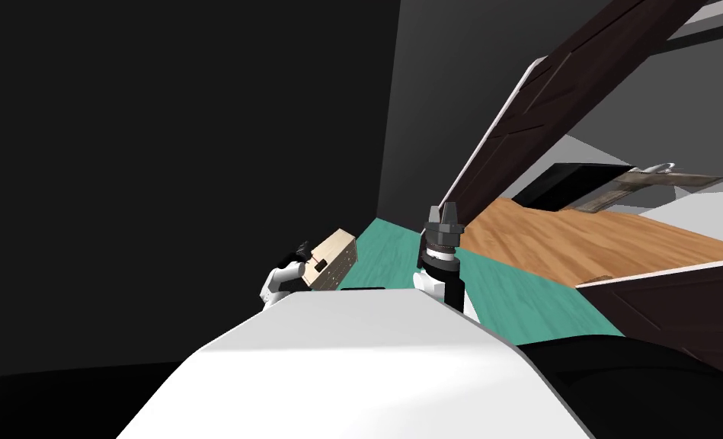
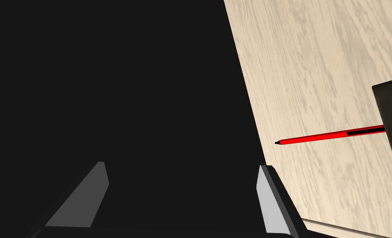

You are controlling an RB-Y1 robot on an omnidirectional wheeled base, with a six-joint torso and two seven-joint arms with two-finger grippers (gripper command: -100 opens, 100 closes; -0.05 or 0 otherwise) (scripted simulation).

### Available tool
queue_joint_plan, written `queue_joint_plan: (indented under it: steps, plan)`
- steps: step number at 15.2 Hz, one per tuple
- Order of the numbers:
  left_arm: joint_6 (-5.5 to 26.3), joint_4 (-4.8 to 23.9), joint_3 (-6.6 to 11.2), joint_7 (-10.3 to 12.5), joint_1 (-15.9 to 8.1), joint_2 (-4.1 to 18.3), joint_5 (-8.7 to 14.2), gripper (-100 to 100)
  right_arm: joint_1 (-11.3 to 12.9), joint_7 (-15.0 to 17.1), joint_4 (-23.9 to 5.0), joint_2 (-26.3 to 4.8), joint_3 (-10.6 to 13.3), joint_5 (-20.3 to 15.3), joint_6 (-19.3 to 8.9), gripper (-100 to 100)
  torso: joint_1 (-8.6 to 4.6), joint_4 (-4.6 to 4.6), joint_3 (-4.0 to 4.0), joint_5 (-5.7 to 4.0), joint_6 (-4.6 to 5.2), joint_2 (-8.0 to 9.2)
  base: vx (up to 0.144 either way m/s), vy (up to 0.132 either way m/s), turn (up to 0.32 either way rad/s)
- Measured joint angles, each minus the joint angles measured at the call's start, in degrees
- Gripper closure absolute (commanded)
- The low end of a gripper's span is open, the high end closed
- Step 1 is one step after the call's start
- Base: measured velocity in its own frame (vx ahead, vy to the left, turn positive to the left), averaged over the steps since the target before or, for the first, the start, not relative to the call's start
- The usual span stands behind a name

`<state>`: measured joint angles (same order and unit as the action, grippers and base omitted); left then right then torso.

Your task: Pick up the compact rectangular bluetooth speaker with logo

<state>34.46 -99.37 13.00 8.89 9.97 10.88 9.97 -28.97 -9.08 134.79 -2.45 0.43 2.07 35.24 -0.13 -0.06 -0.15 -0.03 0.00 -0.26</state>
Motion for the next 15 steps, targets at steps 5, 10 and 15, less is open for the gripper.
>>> queue_joint_plan:
  steps: [5, 10, 15]
  plan:
    - [5.16, 4.37, 0.98, 1.73, -1.87, 0.29, 0.37, -100, 0.00, 0.00, 0.00, 0.00, 0.00, 0.00, 0.00, 0, 0.00, -0.01, -0.03, 0.00, -0.01, -0.05, 0.054, -0.041, 0.047]
    - [10.77, 7.04, 1.92, 3.20, -2.90, 0.78, 1.09, -100, 0.00, 0.00, 0.00, 0.00, 0.00, 0.00, 0.00, 0, 0.04, 0.00, 0.00, 0.01, 0.00, -0.01, 0.051, -0.035, 0.054]
    - [15.70, 10.51, 2.80, 4.61, -4.28, 1.15, 1.59, -100, 0.00, 0.00, 0.00, 0.00, 0.00, 0.00, 0.00, 0, 0.05, 0.00, -0.01, 0.01, 0.00, -0.01, 0.051, -0.032, 0.040]
